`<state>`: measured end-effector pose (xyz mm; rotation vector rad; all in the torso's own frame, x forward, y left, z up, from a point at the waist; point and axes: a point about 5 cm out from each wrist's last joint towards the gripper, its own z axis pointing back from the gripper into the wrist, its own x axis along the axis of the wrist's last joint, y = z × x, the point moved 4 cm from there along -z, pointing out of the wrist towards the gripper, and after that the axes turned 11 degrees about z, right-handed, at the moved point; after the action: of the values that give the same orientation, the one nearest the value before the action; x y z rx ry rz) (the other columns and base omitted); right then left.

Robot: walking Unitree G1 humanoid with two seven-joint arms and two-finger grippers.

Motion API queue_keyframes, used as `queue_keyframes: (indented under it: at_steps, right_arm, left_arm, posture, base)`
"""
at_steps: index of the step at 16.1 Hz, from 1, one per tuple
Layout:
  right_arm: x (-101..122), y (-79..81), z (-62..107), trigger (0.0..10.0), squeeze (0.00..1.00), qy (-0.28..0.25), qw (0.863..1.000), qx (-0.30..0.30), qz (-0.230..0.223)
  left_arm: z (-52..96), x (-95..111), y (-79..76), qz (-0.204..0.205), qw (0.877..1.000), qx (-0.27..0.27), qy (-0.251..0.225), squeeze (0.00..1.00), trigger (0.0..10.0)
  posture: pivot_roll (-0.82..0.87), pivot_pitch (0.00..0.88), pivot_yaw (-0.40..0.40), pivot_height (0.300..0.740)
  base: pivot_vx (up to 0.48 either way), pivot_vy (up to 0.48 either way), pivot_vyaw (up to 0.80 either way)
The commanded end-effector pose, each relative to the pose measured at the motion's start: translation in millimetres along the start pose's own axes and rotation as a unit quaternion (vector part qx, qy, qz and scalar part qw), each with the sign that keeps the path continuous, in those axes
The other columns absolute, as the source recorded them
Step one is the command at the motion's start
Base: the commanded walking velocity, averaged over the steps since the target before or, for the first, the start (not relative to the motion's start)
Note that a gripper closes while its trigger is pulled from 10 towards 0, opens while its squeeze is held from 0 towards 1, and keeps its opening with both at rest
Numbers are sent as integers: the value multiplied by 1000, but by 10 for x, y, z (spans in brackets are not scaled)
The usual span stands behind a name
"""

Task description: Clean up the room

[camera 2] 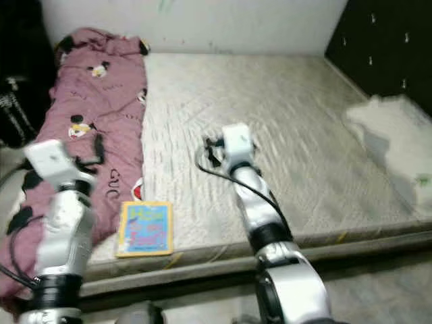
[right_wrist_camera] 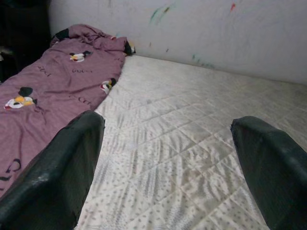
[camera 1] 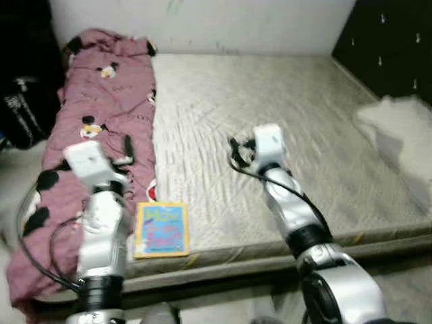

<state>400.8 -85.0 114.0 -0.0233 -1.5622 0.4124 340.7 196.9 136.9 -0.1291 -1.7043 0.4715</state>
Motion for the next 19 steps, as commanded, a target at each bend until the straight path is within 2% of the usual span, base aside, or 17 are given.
queue_keyframes:
  at_steps: [1,9,15,19]
  right_arm:
    - [-21,-108,10,10000,0,3,1000,-10,3]
    - [-24,-91,10,10000,0,3,1000,-5,5]
    - [-23,-86,10,10000,0,2,1000,-6,1]
    - [-48,-124,45,10000,0,2,1000,-14,-1]
  left_arm:
    - [14,-48,-73,5,1000,-5,8,0,10000]
    - [18,-47,-65,4,1000,-3,7,0,10000]
    - [7,-14,-65,-6,1000,0,-3,0,10000]
    - [54,-51,-11,1,1000,18,8,0,10000]
  posture:
    - [78,0,-45,740]
    - [78,0,-46,740]
    - [80,0,-46,740]
    - [56,0,-30,740]
  base:
    - [0,476,0]
    - [0,452,0]
    - [0,0,0]
    - [0,0,-700]
